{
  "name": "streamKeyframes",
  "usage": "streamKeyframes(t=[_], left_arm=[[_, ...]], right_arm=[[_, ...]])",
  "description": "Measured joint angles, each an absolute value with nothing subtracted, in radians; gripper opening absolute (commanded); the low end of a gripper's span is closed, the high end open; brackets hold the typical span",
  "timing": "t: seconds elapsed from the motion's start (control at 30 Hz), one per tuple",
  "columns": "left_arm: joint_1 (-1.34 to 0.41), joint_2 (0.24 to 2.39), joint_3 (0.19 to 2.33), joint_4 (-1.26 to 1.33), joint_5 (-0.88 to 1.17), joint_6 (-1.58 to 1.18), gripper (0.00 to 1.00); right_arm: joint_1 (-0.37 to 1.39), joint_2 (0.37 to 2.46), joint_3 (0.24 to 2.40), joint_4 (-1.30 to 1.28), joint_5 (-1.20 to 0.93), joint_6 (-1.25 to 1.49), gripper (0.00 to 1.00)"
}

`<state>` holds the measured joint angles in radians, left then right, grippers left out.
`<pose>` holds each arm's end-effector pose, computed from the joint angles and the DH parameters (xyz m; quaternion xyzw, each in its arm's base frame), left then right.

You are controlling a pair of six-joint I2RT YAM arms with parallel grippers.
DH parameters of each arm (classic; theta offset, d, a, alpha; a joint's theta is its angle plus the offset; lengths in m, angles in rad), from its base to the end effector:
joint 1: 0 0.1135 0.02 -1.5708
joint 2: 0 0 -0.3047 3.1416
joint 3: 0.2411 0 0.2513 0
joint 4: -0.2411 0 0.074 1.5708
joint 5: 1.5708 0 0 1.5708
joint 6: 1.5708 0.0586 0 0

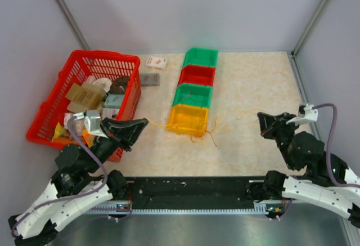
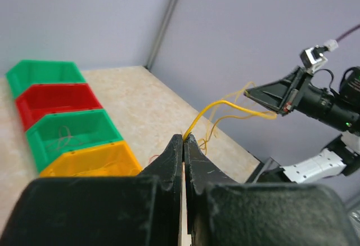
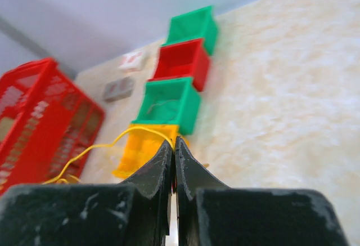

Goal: Untangle the cables

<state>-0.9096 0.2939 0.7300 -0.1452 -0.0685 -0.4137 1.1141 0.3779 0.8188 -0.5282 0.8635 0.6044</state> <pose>0.0345 -0.0379 0.3972 0.1198 0.5853 -0.4764 0.6451 0.0592 0.0194 0.3746 0.1048 0.7193 0.2632 0.6343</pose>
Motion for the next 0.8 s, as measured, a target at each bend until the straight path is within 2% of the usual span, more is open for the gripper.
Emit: streamKeyframes(t=[0.17,0.33,0.57,0.8], left_arm=[[-0.910,0.233,0.787,-0.297,-0.197,-0.377,0.00],[-0.910,0.207,0.922,-0.449,-0.289,-0.318,0.00],[-0.910,0.184,1.139,-0.599,-0.384,-0.232,0.00],[-0.918,0.148,1.229,-0.687,-0.473,-0.174,0.00]], right_arm=[[1.114,0.398,0.856,-0.741,1.085,0.671,0.00],[1.098,0.447,0.934,-0.871,1.205,0.686,0.00],[1.043,0.438,1.008,-0.939,1.301,0.637,0.00],[1.036,0.297,1.089,-0.967,1.384,0.555,0.00]])
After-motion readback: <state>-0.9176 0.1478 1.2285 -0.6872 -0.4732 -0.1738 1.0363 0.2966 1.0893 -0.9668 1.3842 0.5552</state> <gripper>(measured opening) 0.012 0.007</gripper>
